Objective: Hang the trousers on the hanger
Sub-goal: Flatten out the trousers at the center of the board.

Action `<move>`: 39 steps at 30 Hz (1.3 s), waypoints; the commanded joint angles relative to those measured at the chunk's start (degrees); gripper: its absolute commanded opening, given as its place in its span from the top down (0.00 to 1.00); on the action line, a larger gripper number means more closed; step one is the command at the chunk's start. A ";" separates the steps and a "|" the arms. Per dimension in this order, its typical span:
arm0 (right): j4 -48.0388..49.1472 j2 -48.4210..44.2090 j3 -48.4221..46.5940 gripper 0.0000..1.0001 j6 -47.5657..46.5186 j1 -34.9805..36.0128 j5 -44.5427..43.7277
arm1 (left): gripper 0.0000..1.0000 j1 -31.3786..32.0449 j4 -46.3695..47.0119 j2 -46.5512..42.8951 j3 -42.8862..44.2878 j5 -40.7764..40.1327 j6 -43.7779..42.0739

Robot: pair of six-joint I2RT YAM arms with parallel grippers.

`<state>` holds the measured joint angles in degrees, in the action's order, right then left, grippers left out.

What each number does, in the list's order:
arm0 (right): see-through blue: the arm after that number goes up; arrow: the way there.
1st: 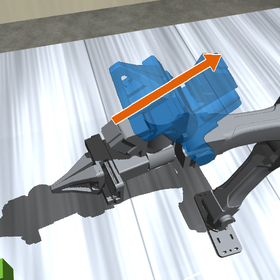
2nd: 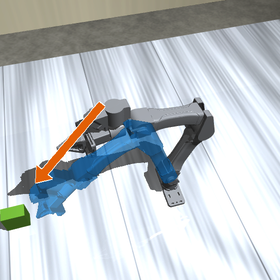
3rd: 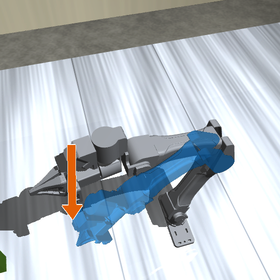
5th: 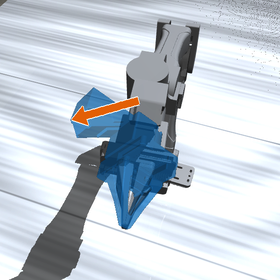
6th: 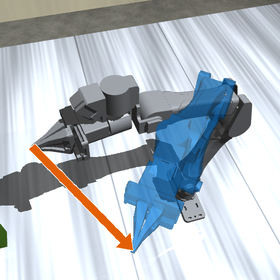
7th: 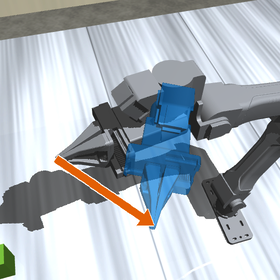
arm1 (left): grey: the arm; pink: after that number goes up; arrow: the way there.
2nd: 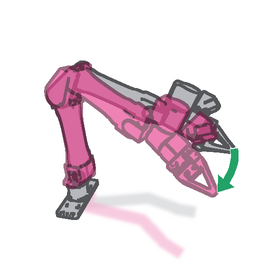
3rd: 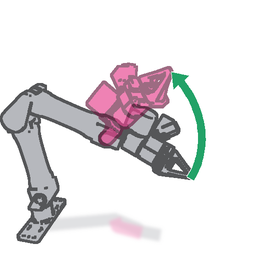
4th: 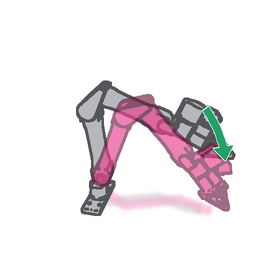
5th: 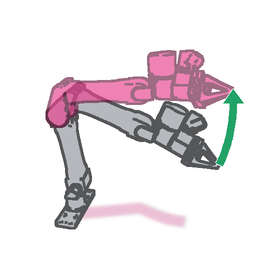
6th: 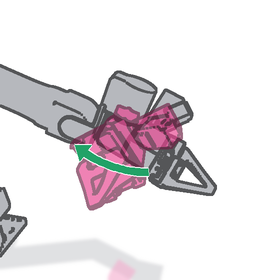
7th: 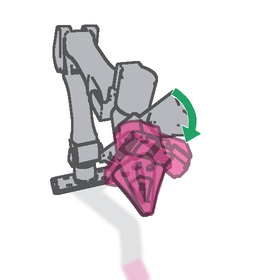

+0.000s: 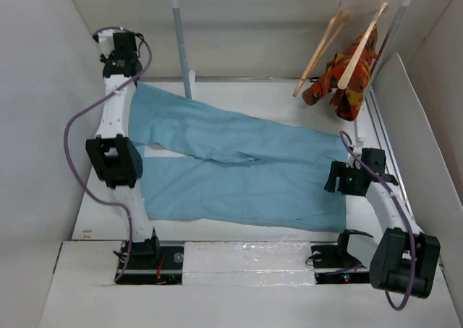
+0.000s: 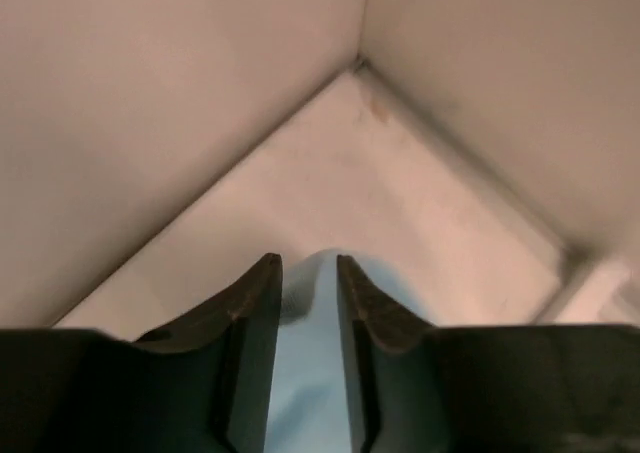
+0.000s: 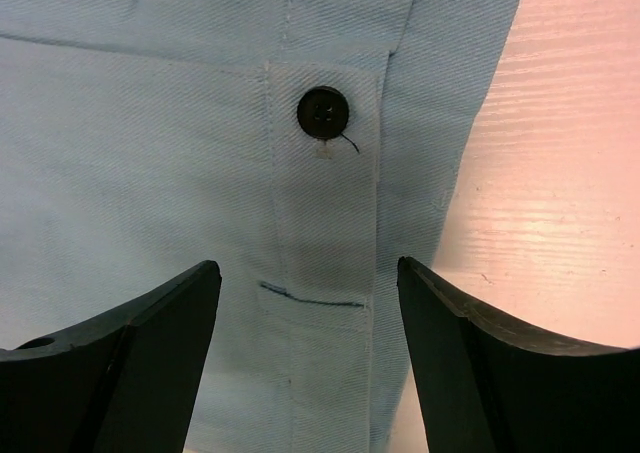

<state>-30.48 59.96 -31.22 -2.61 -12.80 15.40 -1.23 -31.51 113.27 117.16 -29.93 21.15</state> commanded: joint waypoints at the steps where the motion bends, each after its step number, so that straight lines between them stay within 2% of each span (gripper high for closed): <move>1: -1.51 3.05 -3.32 0.23 -1.87 -0.30 -1.16 | 0.72 -4.46 -9.94 15.97 20.58 -2.67 0.39; 2: -1.25 3.58 -3.49 0.22 -1.52 -0.91 -0.90 | 0.60 -5.17 -12.76 19.75 26.74 -2.24 0.21; 3: -1.34 4.62 -3.76 0.22 -1.17 -0.91 -0.72 | 0.36 -5.96 -11.14 19.10 24.10 1.94 0.21; 5: -1.42 4.99 -4.02 0.21 0.15 -1.44 -1.24 | 0.18 -6.50 -7.88 16.21 17.17 3.91 1.17; 6: -1.42 5.07 -4.20 0.20 1.02 -1.44 -1.60 | 0.12 -6.50 -4.74 12.88 10.43 5.74 1.44; 7: -1.08 5.51 -4.37 0.19 1.55 -1.44 -2.73 | 0.12 -6.50 -2.27 9.37 4.36 9.50 1.62; 8: -0.81 5.51 -4.37 0.19 1.56 -1.44 -3.35 | 0.12 -5.98 -2.24 9.33 4.30 9.54 2.14; 9: -0.29 5.95 -4.46 0.17 1.91 -1.96 -4.14 | 0.12 -5.19 -0.15 4.46 -3.10 12.15 2.41; 11: 1.64 7.88 -4.81 0.16 2.52 -1.97 -6.50 | 0.15 -2.91 6.41 -1.53 -11.74 14.19 2.23; 12: 2.35 8.93 -5.07 0.16 2.44 -1.97 -7.30 | 0.16 0.15 8.37 -7.48 -20.31 15.51 2.41; 14: 3.75 12.69 -6.39 0.17 5.07 -2.58 -9.41 | 0.16 2.89 12.06 -12.53 -27.04 16.48 3.45; 15: 4.28 14.03 -6.74 0.18 5.42 -3.11 -9.86 | 0.17 4.38 13.21 -16.47 -33.34 19.53 5.03; 17: 8.04 18.05 -6.75 0.19 5.69 -4.77 -7.51 | 0.18 4.40 14.71 -19.74 -38.91 22.80 6.62; 18: 8.68 19.82 -6.92 0.42 5.69 -6.35 -5.75 | 0.19 4.92 16.02 -22.80 -44.16 25.77 7.15; 19: 9.38 21.49 -7.27 0.61 5.86 -6.36 -4.60 | 0.19 4.93 16.56 -24.31 -46.30 26.59 7.76; 20: 10.95 22.99 -7.71 0.75 5.86 -7.06 -2.93 | 0.20 4.93 17.26 -26.07 -48.33 27.20 7.77; 21: 11.23 24.83 -8.06 0.99 5.86 -7.68 -2.57 | 0.20 4.93 17.18 -28.87 -51.65 28.17 7.68; 24: 11.67 22.93 -9.29 1.00 6.39 -11.36 -3.88 | 0.22 4.93 16.13 -34.32 -57.02 27.91 7.25; 25: 12.02 21.18 -10.43 1.00 7.17 -15.03 -5.54 | 0.24 4.93 14.47 -36.70 -58.96 25.74 7.76; 29: 11.68 20.80 -15.52 1.00 8.67 -16.56 -8.01 | 0.28 1.78 12.10 -40.14 -62.75 24.13 8.82; 31: 10.62 21.94 -19.74 0.89 9.72 -16.56 -9.07 | 0.28 1.23 10.86 -41.99 -63.64 20.46 9.44; 32: 10.53 22.04 -20.71 0.78 9.99 -16.04 -9.07 | 0.27 1.23 9.20 -42.43 -63.55 18.53 9.70; 33: 10.53 21.95 -21.42 0.54 10.26 -15.16 -8.55 | 0.27 1.23 8.31 -43.04 -62.51 15.90 10.14; 36: 9.74 18.62 -22.57 0.13 8.77 -10.09 -6.61 | 0.27 1.23 6.99 -44.10 -61.44 15.25 9.27; 39: 8.68 12.21 -19.15 0.14 8.93 -3.50 -4.33 | 0.28 1.23 4.53 -43.23 -62.05 14.03 10.05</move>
<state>-21.43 78.13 -51.53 6.42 -22.13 8.88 -0.08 -23.64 70.72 53.74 -12.69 30.20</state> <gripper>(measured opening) 0.862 0.726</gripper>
